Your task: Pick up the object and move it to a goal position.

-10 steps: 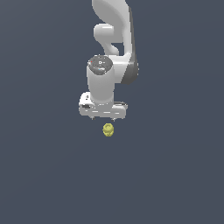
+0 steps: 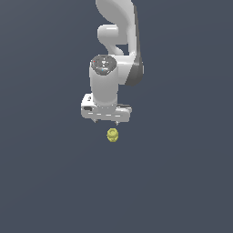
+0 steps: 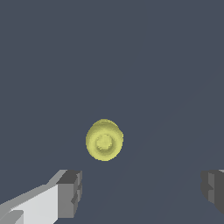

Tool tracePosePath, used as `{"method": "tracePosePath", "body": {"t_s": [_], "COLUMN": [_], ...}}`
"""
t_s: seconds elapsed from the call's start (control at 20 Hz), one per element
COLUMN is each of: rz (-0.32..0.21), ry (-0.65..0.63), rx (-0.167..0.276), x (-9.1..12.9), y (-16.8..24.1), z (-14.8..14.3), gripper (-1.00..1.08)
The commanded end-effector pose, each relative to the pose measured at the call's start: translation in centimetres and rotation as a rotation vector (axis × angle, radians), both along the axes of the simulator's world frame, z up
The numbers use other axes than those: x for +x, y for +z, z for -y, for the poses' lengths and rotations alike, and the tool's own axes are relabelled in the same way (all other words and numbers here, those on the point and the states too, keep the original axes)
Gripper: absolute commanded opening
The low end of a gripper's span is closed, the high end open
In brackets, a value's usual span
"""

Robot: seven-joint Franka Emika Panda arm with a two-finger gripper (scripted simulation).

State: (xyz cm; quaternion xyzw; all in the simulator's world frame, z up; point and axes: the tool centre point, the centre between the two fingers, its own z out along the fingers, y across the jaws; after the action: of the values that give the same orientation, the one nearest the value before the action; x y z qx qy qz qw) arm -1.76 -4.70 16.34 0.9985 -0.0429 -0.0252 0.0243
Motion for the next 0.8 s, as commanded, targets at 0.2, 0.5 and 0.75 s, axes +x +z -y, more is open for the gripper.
{"method": "tracePosePath", "body": {"t_s": [0.2, 0.5, 0.75], "rz": [-0.001, 0.0, 0.002], "ry": [-0.003, 0.03, 0.095], "rx": [-0.002, 0.001, 0.008], "x": [-0.1, -0.1, 0.0], "y": [0.1, -0.3, -0.9], "z": [0.1, 0.0, -0.3], "gripper": [1.0, 1.0, 1.0]}}
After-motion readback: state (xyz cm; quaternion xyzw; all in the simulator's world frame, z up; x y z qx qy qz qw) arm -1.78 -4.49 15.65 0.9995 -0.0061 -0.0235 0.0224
